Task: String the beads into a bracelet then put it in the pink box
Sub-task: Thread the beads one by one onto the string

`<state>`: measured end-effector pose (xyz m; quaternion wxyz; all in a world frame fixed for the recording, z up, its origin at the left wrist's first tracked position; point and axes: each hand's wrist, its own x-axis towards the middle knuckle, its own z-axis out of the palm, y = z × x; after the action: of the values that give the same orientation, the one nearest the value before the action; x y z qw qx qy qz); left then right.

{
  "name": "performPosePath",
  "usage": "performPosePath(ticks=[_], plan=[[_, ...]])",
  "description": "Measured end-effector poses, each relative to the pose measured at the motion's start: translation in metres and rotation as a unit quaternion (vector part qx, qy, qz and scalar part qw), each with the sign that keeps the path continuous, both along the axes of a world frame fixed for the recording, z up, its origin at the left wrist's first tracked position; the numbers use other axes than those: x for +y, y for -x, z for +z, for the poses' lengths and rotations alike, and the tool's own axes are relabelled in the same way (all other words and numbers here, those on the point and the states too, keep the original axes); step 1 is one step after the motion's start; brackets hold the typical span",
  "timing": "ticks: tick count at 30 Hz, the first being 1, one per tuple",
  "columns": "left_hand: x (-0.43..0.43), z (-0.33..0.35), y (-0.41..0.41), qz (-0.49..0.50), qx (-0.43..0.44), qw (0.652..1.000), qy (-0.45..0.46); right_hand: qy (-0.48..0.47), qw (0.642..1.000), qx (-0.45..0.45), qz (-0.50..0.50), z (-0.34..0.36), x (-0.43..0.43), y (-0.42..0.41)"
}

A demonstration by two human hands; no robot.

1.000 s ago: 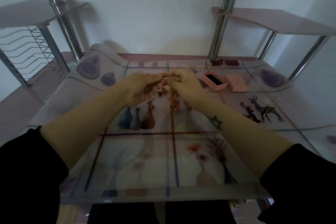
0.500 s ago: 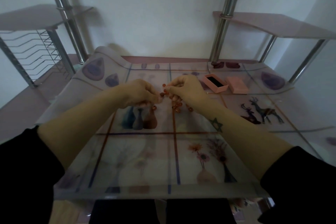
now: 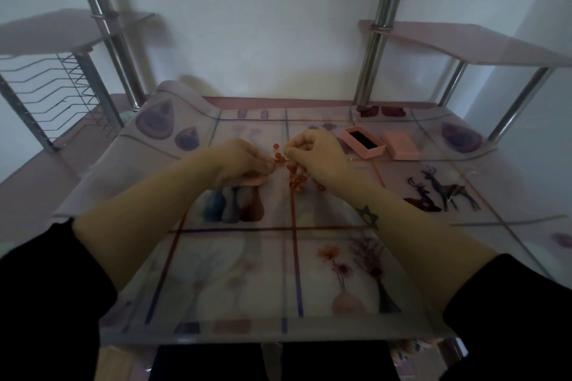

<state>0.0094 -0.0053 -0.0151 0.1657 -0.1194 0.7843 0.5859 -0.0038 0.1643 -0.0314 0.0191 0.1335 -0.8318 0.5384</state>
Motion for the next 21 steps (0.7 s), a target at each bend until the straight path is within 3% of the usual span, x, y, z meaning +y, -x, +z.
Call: performPosePath(ticks=[4, 8, 21], plan=[[0.000, -0.003, 0.004, 0.053, -0.056, 0.982, -0.169, -0.006, 0.999, 0.031, -0.017, -0.003, 0.002, 0.003], [-0.005, -0.005, 0.007, 0.069, -0.086, 0.953, -0.283, -0.016, 0.998, 0.060, -0.024, -0.007, 0.001, 0.007], [-0.015, -0.012, 0.010, 0.070, -0.091, 0.942, -0.316, -0.102, 0.983, 0.152, -0.030, -0.019, -0.008, 0.010]])
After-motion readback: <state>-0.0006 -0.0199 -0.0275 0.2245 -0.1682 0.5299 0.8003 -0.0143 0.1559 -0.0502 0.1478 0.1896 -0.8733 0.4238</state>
